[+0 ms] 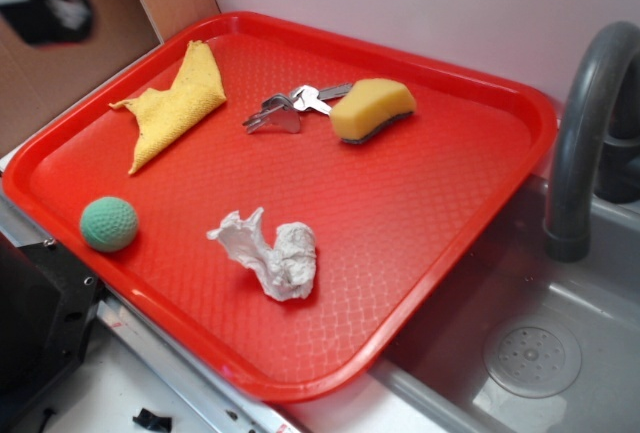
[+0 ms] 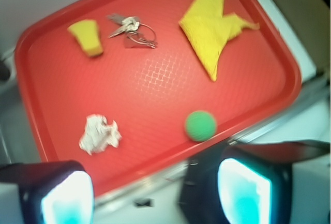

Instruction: Grab the white paper.

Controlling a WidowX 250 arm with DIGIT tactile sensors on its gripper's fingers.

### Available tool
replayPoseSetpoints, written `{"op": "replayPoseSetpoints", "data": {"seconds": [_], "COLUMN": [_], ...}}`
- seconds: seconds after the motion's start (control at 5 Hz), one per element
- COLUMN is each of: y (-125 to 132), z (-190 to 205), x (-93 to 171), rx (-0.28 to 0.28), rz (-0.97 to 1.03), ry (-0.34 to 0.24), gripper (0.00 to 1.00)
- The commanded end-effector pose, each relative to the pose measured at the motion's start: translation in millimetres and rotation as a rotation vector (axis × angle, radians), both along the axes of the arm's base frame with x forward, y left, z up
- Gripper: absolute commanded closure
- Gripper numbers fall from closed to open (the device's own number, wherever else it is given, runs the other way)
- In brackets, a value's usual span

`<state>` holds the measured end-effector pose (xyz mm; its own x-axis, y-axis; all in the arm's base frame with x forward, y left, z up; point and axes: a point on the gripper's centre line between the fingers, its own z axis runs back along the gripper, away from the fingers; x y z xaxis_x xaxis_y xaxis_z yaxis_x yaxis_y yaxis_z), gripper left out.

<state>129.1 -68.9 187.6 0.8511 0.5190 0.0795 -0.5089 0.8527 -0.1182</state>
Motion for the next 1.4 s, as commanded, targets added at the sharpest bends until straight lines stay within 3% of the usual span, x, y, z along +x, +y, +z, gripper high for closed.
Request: {"op": "replayPoseSetpoints", "data": {"seconds": [0.0, 0.2, 0.6, 0.8, 1.0, 1.2], "y": [-47, -64, -57, -57, -66, -69], "z": [-63, -97, -145, -162, -178, -181], "x": [42, 48, 51, 54, 59, 60], "rx": [0.049, 0.071, 0.090, 0.079, 0.025, 0.017], "rz": [0.135, 0.062, 0.066, 0.054, -0.028, -0.029], "ry": [-0.017, 0.018, 0.106, 0.132, 0.137, 0.142], "gripper": [0.00, 0.00, 0.00, 0.00, 0.00, 0.15]}}
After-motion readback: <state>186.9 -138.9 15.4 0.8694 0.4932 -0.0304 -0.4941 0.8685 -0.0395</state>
